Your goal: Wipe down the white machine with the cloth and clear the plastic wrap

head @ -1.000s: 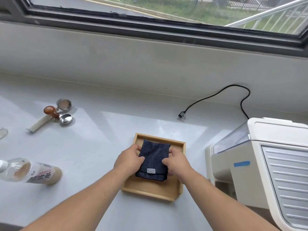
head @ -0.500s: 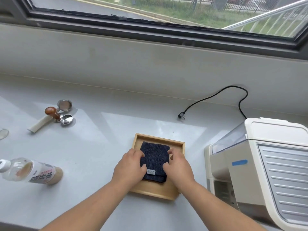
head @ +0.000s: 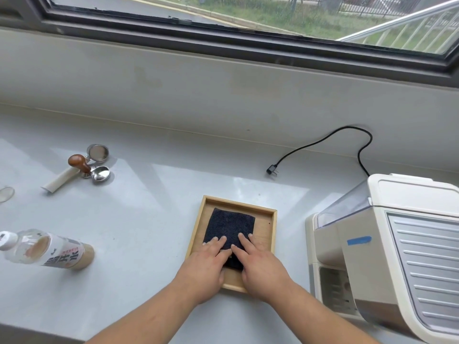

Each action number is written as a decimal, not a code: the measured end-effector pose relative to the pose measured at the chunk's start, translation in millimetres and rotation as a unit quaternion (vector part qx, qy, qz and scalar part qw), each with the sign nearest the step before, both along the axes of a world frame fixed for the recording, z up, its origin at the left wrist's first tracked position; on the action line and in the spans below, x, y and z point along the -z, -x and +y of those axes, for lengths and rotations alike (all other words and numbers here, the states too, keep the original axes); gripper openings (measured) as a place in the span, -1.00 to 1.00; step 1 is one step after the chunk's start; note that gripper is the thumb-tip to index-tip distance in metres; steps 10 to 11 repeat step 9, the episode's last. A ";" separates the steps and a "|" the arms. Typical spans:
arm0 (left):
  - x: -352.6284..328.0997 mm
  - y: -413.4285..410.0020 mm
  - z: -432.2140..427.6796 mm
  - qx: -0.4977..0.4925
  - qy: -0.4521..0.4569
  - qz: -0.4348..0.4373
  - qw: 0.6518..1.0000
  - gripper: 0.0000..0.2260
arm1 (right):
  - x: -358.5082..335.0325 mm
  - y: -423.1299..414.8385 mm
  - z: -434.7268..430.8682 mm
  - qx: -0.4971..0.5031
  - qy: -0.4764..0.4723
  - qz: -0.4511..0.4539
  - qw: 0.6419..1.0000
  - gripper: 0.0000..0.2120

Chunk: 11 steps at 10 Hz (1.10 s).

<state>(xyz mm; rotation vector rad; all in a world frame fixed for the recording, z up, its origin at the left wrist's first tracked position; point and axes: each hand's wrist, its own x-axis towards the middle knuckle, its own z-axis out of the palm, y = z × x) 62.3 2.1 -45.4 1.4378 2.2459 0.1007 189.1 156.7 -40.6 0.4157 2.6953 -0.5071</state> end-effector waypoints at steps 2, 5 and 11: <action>-0.2 -4.1 4.2 -0.022 -0.003 -0.010 1.000 -0.45 | -4.6 2.2 -0.4 -0.011 -0.010 -0.015 1.000 -0.34; -4.4 -1.0 0.2 -0.019 0.007 -0.028 0.999 -0.50 | -15.5 7.6 -1.2 0.009 0.008 -0.020 1.000 -0.50; -37.3 21.7 19.3 -0.026 -0.023 -0.002 0.999 -0.49 | -44.7 24.6 9.6 0.047 0.011 0.018 0.999 -0.44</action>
